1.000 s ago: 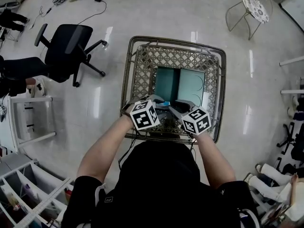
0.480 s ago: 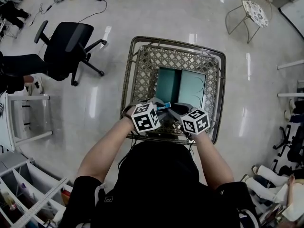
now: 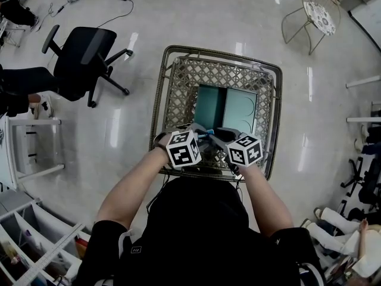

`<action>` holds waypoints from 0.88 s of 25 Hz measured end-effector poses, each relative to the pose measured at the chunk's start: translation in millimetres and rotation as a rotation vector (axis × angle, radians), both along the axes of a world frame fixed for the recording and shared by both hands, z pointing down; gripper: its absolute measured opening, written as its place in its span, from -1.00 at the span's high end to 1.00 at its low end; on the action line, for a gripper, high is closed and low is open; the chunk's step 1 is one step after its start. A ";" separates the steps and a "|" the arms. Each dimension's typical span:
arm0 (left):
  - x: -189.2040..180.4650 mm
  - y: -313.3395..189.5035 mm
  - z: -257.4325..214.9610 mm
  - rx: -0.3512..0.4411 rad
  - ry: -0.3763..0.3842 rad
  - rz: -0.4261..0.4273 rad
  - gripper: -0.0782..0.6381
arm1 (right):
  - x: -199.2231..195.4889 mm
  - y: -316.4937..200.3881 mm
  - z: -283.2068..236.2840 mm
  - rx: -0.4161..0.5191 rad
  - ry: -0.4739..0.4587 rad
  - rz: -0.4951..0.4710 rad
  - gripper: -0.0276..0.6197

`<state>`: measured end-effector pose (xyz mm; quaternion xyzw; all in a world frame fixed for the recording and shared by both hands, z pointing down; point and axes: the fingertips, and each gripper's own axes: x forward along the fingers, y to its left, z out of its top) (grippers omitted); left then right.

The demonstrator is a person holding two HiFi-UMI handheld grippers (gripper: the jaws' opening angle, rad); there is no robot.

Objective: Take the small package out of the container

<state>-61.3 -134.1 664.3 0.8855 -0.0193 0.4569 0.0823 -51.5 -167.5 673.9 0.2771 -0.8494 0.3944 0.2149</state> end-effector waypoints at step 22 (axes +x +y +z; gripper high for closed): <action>-3.0 1.0 -1.9 -0.033 0.058 -0.012 0.31 | -5.3 0.5 16.6 0.099 0.101 -0.222 0.26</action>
